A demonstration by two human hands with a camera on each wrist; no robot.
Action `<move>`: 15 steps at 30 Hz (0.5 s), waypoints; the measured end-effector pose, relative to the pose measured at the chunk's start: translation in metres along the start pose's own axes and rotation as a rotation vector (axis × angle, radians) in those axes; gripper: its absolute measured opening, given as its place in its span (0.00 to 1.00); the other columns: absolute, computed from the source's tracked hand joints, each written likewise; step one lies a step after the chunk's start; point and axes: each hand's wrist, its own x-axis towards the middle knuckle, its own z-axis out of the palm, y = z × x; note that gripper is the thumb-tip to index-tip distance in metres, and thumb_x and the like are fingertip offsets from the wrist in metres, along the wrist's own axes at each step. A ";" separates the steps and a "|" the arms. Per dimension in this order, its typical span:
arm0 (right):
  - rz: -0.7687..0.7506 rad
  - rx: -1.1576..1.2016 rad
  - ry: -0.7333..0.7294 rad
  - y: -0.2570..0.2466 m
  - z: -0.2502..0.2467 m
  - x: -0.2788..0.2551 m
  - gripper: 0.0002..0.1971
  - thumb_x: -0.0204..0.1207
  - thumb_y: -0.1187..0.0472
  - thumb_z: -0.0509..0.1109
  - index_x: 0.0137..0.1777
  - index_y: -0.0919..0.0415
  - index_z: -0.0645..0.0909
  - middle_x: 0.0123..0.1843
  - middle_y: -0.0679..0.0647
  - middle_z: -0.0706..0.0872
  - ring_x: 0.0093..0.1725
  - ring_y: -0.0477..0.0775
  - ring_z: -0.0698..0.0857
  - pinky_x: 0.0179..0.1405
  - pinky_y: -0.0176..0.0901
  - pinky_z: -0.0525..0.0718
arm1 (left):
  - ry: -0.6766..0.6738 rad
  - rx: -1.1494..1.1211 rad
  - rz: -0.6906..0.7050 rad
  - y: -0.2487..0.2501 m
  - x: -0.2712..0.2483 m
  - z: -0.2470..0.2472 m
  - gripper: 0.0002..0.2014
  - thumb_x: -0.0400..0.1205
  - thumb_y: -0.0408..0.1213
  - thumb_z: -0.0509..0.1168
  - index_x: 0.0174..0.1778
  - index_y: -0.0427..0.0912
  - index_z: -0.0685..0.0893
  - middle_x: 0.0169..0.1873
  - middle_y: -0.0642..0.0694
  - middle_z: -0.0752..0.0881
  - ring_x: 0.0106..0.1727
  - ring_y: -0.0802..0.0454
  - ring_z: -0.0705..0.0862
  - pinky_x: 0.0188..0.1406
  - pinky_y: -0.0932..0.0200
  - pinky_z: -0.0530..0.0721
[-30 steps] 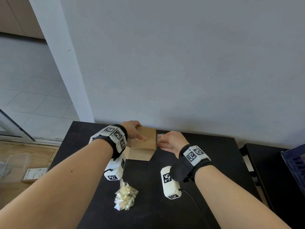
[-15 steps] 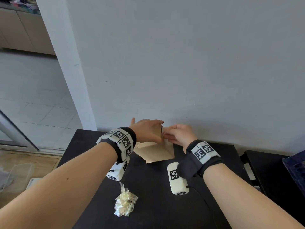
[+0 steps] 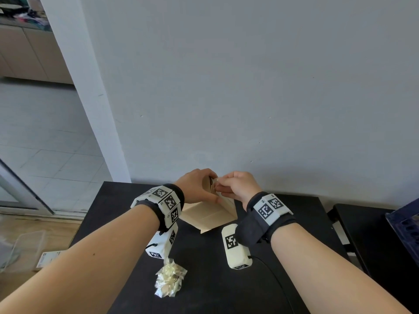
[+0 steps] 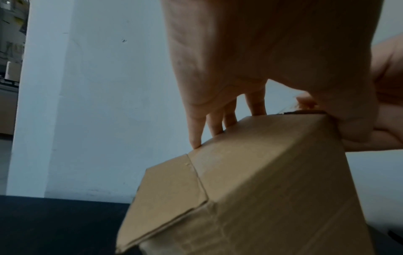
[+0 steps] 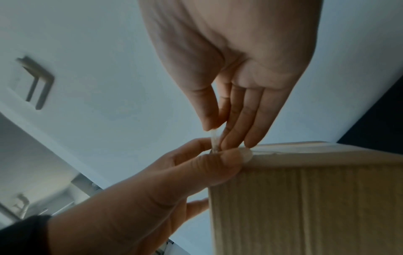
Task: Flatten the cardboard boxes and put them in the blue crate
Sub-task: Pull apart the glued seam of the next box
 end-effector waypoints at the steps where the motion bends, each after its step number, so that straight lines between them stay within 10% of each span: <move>1: 0.010 0.011 -0.006 0.000 0.000 0.000 0.02 0.78 0.69 0.69 0.43 0.65 0.80 0.42 0.60 0.89 0.38 0.52 0.88 0.43 0.41 0.88 | -0.001 -0.004 -0.001 0.000 0.000 0.001 0.34 0.69 0.51 0.77 0.70 0.54 0.73 0.63 0.51 0.77 0.64 0.52 0.75 0.61 0.58 0.73; 9: 0.044 0.043 -0.020 0.000 0.003 0.003 0.06 0.80 0.71 0.65 0.41 0.66 0.77 0.38 0.60 0.85 0.37 0.53 0.85 0.41 0.44 0.88 | -0.003 -0.054 -0.020 0.000 0.003 0.002 0.30 0.69 0.47 0.77 0.67 0.53 0.75 0.61 0.51 0.78 0.60 0.54 0.75 0.57 0.60 0.73; 15: 0.043 -0.358 0.070 0.007 0.007 0.010 0.09 0.82 0.66 0.60 0.40 0.62 0.76 0.46 0.64 0.86 0.45 0.61 0.87 0.49 0.56 0.89 | -0.012 -0.081 -0.023 0.001 0.003 0.003 0.31 0.67 0.46 0.79 0.65 0.51 0.75 0.60 0.50 0.77 0.60 0.52 0.76 0.57 0.60 0.74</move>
